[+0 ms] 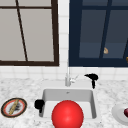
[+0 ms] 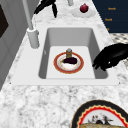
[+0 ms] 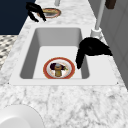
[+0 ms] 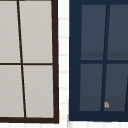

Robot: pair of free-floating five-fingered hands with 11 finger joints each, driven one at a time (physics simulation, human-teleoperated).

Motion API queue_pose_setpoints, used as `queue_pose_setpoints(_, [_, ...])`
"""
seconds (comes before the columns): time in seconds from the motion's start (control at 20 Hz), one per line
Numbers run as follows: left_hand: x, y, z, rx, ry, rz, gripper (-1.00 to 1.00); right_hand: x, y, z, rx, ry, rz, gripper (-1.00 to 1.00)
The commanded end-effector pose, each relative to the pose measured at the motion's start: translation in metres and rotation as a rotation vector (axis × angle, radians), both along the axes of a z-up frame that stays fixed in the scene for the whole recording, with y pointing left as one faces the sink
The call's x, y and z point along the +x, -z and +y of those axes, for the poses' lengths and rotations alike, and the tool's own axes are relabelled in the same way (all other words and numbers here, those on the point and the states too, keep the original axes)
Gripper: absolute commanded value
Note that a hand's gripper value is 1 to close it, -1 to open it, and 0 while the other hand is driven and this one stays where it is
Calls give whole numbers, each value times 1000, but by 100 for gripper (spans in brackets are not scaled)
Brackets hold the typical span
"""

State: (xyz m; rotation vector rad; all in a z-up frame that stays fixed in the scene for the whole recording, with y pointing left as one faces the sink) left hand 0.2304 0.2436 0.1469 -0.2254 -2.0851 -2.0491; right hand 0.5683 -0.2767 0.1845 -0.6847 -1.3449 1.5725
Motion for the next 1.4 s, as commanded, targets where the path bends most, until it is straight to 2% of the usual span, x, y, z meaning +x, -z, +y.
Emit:
queue_pose_setpoints(0.0, [0, 0, 0, 0, 0, 0, 0, -10, 3, 3, -8, 3, 6, -100])
queue_pose_setpoints(0.35, [0, 0, 0, 0, 0, 0, 0, -46, 15, 4, -16, 9, 8, -100])
queue_pose_setpoints(0.6, [0, 0, 0, 0, 0, 0, 0, -77, 21, 1, -22, 48, -1, -100])
queue_pose_setpoints(0.75, [0, 0, 0, 0, 0, 0, 0, -96, 32, 1, -50, 62, 4, -100])
queue_pose_setpoints(0.85, [0, 0, 0, 0, 0, 0, 0, -99, 43, 1, -63, 106, -4, -100])
queue_pose_setpoints(1.1, [0, 0, 0, 0, 0, 0, 0, -116, 62, 4, -31, 176, -1, -100])
queue_pose_setpoints(1.35, [0, 0, 0, 0, 0, 0, 0, -130, 76, 7, -56, 277, 5, -100])
